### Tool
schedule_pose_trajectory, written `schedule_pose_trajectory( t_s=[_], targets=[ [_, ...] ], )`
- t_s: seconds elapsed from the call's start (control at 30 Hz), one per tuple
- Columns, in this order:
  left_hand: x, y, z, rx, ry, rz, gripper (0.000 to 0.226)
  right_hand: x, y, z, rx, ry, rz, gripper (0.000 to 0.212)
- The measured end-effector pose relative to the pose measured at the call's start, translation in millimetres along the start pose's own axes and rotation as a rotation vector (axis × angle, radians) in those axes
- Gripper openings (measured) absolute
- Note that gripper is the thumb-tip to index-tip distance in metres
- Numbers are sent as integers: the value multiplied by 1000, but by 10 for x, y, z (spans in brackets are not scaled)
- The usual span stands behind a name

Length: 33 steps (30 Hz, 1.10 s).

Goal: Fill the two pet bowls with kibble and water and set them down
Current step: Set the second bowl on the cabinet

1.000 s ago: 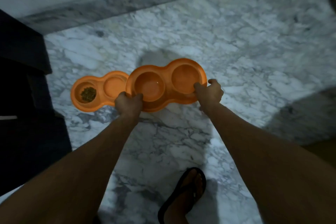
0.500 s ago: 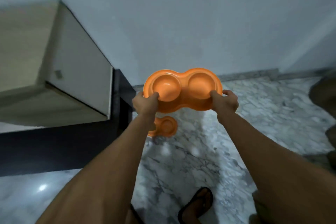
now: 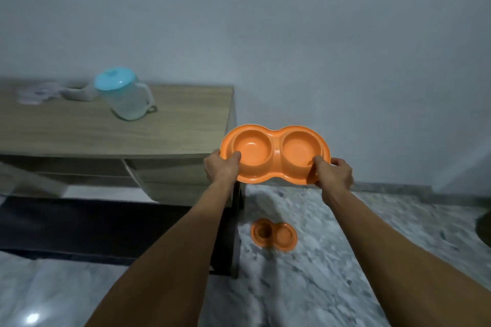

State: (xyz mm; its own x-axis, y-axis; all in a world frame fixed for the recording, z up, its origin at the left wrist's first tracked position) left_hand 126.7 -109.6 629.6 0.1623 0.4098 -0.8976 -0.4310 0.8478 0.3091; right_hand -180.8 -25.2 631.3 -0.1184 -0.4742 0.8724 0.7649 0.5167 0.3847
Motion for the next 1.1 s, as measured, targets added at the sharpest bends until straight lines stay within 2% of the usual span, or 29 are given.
schedule_pose_trajectory(
  t_s=[0.23, 0.53, 0.63, 0.77, 0.9, 1.1],
  targets=[
    [-27, -401, 1600, -81, 48, -20, 19, 183, 1179, -989, 89, 16, 63, 59],
    [94, -1274, 3192, -245, 62, -3, 20, 271, 2156, -2605, 279, 65, 120, 60],
    [138, -1632, 3603, -272, 71, -7, 17, 270, 2404, -3185, 328, 47, 119, 54],
    [190, -2196, 4069, -288, 88, 13, 25, 256, 2677, -3944, 355, 62, 107, 50],
    [249, -2766, 4470, -272, 76, 48, 23, 256, 2929, -4585, 359, 102, 82, 48],
    [166, -3408, 4920, -304, 69, 46, 34, 356, 3202, -5351, 354, 143, 67, 54]
  ],
)
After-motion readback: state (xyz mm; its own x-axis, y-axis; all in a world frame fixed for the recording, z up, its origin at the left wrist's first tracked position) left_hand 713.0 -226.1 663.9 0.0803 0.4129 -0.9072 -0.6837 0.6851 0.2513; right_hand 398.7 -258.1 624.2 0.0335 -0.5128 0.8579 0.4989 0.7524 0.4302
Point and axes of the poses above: each hand's wrist, its own y-axis away from the middle knuckle, its own z-axis out of the back of the hand, x = y × z, the point moved 9 cm from there along -y, towards the middle knuckle, and after that the axes turned 2 degrees about -x, right-handed, at the moved point
